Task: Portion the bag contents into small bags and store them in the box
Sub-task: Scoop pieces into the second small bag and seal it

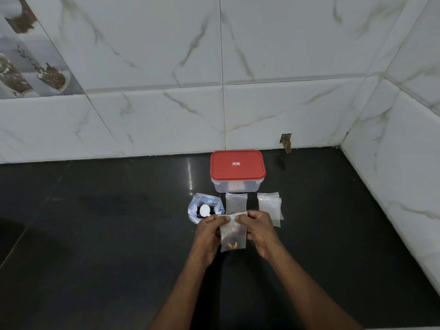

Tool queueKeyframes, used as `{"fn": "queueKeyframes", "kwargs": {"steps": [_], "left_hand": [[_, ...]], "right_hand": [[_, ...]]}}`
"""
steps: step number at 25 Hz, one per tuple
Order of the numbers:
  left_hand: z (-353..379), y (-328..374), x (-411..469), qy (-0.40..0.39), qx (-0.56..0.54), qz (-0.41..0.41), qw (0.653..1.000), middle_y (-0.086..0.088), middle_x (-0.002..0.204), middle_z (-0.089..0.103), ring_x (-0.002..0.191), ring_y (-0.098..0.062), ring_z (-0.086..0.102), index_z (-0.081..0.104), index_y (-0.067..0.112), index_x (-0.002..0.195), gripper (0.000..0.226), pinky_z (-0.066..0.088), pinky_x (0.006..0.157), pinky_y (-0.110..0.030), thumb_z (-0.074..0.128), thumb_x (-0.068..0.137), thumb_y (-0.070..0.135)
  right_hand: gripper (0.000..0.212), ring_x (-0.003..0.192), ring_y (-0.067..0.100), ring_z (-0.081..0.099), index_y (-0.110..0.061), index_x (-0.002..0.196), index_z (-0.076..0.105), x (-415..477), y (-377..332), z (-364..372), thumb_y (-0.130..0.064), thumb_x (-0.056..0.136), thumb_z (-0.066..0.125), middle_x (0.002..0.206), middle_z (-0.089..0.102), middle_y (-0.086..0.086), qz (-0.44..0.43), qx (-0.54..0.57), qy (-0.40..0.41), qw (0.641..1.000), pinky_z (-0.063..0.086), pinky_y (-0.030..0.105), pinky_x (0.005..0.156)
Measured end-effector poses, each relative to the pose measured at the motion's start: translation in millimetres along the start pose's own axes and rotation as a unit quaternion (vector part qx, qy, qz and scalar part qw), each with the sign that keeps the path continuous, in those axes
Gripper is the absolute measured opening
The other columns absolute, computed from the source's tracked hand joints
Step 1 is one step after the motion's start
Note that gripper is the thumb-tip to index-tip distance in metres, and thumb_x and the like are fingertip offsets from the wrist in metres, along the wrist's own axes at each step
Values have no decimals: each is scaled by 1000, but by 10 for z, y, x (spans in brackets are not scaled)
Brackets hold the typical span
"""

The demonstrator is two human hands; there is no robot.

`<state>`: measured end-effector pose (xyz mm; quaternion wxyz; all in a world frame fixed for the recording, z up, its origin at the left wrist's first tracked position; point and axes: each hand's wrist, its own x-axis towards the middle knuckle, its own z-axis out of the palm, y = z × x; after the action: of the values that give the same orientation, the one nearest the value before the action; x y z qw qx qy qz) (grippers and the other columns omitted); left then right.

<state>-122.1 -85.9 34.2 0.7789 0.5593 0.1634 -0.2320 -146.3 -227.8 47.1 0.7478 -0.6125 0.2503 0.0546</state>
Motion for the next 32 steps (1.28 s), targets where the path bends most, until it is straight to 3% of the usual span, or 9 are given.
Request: {"fn": "queueKeyframes", "kwargs": {"steps": [5,9,13,15,22,28,32], "left_hand": [[6,-51,34,-5,56,25,998,-31,98,74,89,-38,70,74,-8,96,15,55,89,-47,62,90,-1],[-15,-46,41,-25,85,21,996,-30,97,74,89,-38,71,76,-7,95,16,54,91,-48,62,92,0],[-37,-35,49,-22,135,36,990,-28,84,74,76,-34,68,74,-8,84,17,55,75,-40,63,91,3],[-43,-42,44,-18,148,55,987,-22,74,71,69,-30,64,73,0,73,19,54,67,-34,64,89,4],[-97,58,8,-19,50,24,998,-31,98,74,88,-39,72,77,-3,88,6,56,90,-52,72,86,1],[-28,-1,-11,-16,37,20,999,-35,101,71,88,-40,70,72,-12,100,22,57,85,-47,75,81,0],[-12,-26,-20,-5,72,37,997,-34,91,72,78,-34,68,75,-10,89,9,56,73,-37,71,84,-2]], "right_hand": [[13,76,29,67,9,86,70,43,28,10,-4,82,67,88,72,27,-6,-43,-9,999,55,40,73],[10,73,22,69,-2,79,74,44,49,20,-10,83,69,80,75,16,0,-74,-7,997,55,34,69],[14,73,23,71,-8,73,74,10,59,26,-11,85,69,76,75,12,-4,-93,-10,996,57,37,71],[14,73,23,71,-6,75,74,-11,51,39,-11,86,68,76,75,12,-19,-105,-16,994,56,37,70],[8,80,30,74,0,88,73,-68,4,9,-3,86,66,85,75,16,-20,-5,8,1000,59,42,74],[6,72,28,72,2,86,72,-112,32,31,0,85,66,83,74,21,-22,4,5,1000,59,35,62],[6,71,26,71,0,82,73,-131,34,5,-1,84,67,83,74,20,-24,-5,-9,1000,58,38,67]]}}
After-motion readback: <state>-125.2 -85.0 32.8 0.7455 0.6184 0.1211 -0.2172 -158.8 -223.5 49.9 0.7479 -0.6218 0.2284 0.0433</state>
